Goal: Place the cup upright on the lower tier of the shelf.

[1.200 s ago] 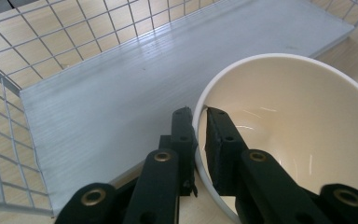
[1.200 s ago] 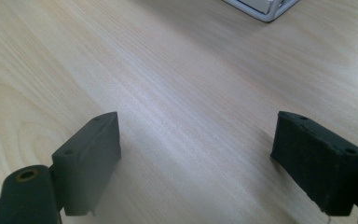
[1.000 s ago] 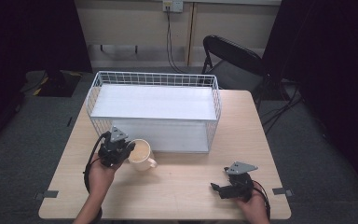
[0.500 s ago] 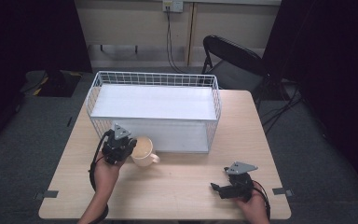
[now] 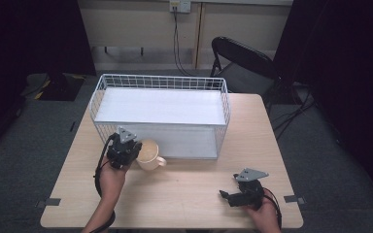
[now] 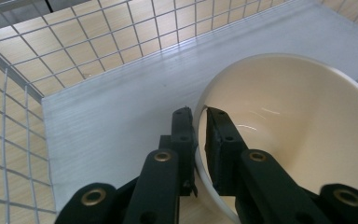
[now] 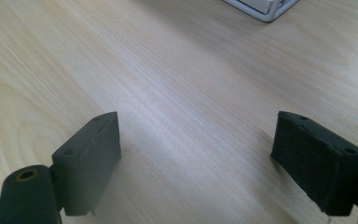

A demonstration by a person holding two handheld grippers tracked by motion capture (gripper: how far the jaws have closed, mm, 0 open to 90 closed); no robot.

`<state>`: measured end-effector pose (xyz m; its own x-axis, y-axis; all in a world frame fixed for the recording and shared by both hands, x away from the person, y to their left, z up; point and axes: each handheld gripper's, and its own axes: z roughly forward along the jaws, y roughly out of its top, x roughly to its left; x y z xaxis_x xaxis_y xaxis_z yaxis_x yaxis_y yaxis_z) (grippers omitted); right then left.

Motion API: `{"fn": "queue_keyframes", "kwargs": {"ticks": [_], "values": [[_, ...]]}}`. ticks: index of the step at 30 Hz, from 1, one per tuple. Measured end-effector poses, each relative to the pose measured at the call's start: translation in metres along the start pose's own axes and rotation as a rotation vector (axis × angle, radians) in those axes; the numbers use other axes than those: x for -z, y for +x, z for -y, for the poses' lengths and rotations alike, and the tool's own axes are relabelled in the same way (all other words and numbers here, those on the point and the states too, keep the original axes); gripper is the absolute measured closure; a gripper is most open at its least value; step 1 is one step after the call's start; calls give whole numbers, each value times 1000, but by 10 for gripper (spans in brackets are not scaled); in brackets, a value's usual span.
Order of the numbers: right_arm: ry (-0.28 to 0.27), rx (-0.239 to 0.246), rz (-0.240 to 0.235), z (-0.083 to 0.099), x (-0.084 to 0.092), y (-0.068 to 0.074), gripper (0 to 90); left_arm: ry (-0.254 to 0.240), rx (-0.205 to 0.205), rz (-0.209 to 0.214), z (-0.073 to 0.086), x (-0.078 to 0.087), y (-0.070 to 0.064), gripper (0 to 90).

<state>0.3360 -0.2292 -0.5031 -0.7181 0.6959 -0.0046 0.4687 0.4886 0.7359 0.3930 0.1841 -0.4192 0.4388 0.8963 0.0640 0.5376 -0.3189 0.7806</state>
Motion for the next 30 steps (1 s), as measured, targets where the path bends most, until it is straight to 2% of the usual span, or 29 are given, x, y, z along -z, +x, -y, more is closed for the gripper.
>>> {"fn": "queue_keyframes", "kwargs": {"ticks": [3, 5, 14, 15, 18, 19, 21, 24, 25, 26, 27, 28, 30], "values": [[0, 0, 0, 0, 0, 0, 146, 2, 1, -7, 0, -1, 1, 823], [0, 0, 0, 0, 0, 0, 146, -10, 27, -3, -1, -2, 2, 823], [0, 0, 0, 0, 0, 0, 146, 9, 29, -27, 0, -7, 4, 824], [0, 0, 0, 0, 0, 0, 146, 7, 45, -22, 0, -8, 4, 823], [0, 0, 0, 0, 0, 0, 146, 6, 38, -39, 1, -9, 5, 823], [0, 0, 0, 0, 0, 0, 146, -5, 53, -40, 1, -10, 4, 823], [0, 0, 0, 0, 0, 0, 146, -6, 58, -42, 1, -10, 4, 823], [0, 0, 0, 0, 0, 0, 146, -6, 54, -47, 0, -10, 4, 822], [0, 0, 0, 0, 0, 0, 146, -2, 42, -47, -1, -10, 4, 822], [0, 0, 0, 0, 0, 0, 146, -16, 58, -49, -1, -11, 3, 821], [0, -1, 0, 0, 0, 0, 146, -7, 46, -52, -2, -10, 4, 821], [0, 0, 0, 0, 0, 0, 146, -19, 66, -48, -2, -11, 2, 821], [0, 0, 0, 0, 0, 0, 146, -18, 52, -54, -3, -11, 3, 822]]}}
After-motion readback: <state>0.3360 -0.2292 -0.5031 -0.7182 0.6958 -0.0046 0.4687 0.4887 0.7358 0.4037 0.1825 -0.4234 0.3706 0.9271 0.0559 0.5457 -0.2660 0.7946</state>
